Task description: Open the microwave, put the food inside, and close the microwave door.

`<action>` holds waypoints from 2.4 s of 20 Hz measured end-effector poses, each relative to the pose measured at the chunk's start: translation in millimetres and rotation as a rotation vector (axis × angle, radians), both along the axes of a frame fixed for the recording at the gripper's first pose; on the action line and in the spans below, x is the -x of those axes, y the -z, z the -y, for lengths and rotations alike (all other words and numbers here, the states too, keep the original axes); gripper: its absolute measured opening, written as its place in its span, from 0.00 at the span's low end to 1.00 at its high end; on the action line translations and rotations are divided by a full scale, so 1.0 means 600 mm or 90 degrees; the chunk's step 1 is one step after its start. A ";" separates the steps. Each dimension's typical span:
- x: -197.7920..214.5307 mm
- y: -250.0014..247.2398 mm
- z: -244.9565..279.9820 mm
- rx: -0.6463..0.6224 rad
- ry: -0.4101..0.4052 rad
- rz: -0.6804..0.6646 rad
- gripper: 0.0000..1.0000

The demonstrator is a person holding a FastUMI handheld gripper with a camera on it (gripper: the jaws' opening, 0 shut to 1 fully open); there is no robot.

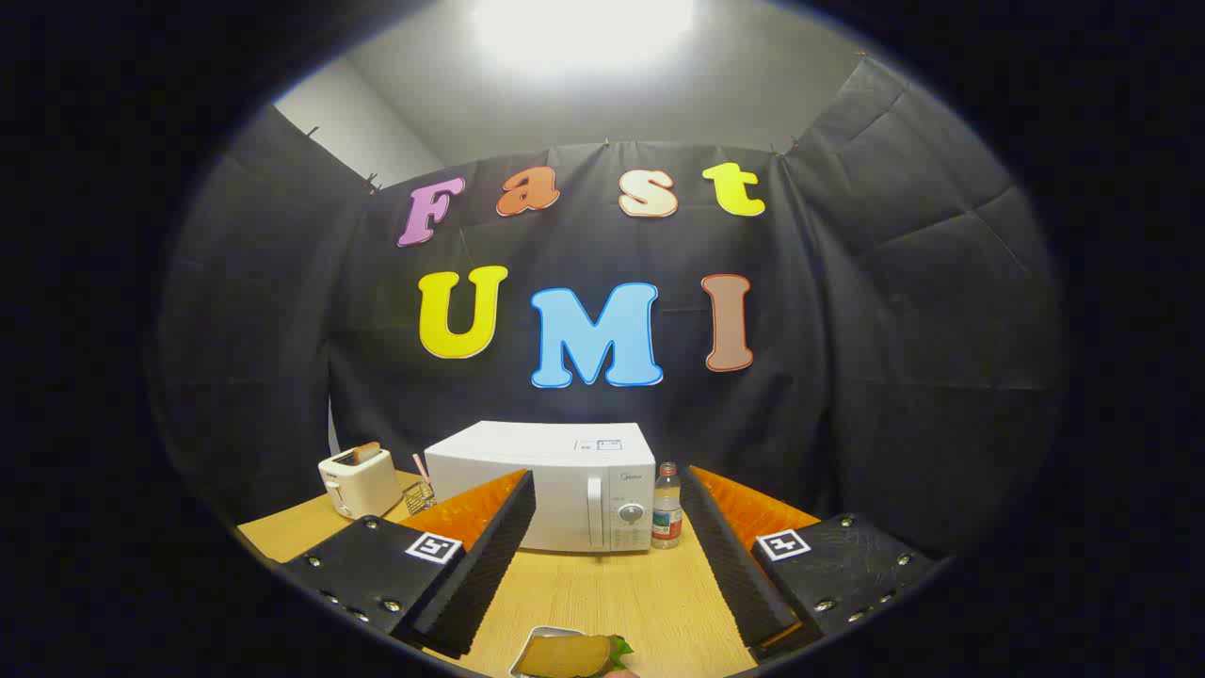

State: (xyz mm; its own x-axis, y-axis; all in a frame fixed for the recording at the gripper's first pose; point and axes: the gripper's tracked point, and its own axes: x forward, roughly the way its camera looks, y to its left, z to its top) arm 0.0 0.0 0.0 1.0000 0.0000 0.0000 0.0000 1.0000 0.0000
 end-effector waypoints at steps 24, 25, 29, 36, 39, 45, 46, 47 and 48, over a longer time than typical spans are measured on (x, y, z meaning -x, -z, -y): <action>-0.026 0.013 -0.010 0.001 -0.008 -0.001 0.98; -0.034 0.013 -0.012 0.001 -0.009 -0.001 0.98; -0.083 0.021 -0.014 0.003 -0.015 -0.003 0.98; -0.218 0.068 -0.021 0.008 -0.048 -0.031 0.98; -0.278 0.100 -0.018 0.021 -0.053 -0.055 0.98; -0.379 0.178 -0.010 0.039 -0.053 -0.111 0.98; -0.393 0.194 -0.009 0.041 -0.051 -0.122 0.98; -0.407 0.209 -0.009 0.042 -0.050 -0.134 0.98; -0.418 0.226 -0.011 0.043 -0.051 -0.146 0.99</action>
